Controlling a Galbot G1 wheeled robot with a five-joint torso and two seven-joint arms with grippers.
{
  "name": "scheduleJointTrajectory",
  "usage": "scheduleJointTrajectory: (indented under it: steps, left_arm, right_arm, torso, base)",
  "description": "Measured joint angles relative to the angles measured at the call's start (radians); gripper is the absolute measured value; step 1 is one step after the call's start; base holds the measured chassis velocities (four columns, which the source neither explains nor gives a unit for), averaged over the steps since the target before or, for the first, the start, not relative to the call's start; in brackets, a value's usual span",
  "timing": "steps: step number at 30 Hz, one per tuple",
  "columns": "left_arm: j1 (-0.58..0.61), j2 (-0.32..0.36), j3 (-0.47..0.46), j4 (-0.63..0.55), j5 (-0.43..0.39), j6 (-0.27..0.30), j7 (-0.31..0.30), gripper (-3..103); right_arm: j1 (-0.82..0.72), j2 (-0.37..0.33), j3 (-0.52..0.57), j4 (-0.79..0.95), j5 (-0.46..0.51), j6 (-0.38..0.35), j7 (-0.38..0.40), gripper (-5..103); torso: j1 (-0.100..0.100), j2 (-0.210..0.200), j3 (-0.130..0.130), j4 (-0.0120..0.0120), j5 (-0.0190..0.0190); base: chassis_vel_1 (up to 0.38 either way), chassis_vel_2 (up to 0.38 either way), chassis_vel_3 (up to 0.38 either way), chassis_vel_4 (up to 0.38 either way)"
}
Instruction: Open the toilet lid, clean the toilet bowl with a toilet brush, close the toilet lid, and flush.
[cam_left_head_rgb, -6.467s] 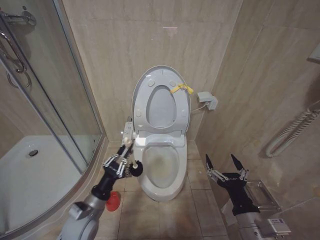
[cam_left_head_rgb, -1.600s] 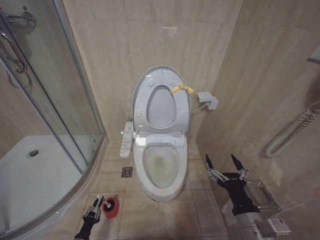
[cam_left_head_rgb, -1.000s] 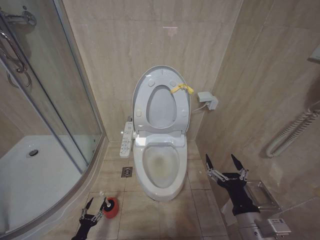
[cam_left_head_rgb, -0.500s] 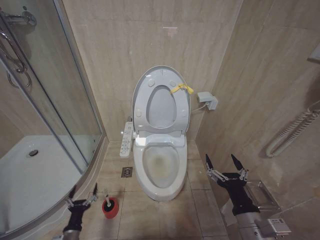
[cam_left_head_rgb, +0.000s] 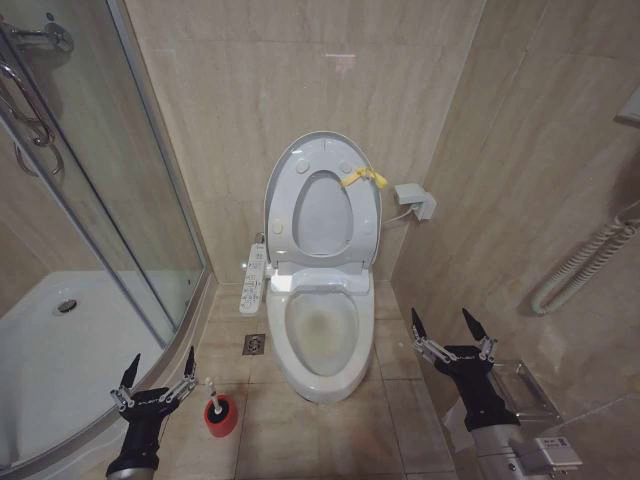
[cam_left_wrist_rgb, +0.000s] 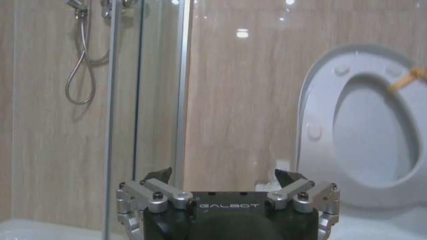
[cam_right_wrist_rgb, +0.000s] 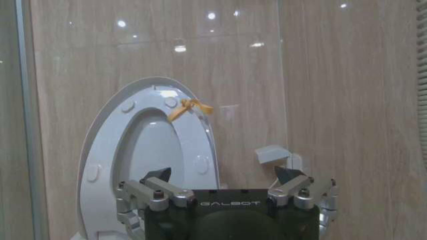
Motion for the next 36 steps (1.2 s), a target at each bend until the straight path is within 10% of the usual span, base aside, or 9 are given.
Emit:
scheduleJointTrajectory:
  steps: [8,36]
  left_arm:
    - [0.024,0.017,0.091,-0.144,0.059,0.068,-0.095,100]
    - [0.163,-0.014,0.127,-0.239,0.182,0.162,-0.105,100]
  right_arm:
    - [0.000,0.000,0.000,0.000,0.000,0.000,0.000,100]
    - [0.000,0.000,0.000,0.000,0.000,0.000,0.000,100]
  torso:
    - [0.000,0.000,0.000,-0.0002,0.0001]
    - [0.000,0.000,0.000,0.0001,0.0000]
  base:
    - [0.000,0.000,0.000,0.000]
    - [0.000,0.000,0.000,0.000]
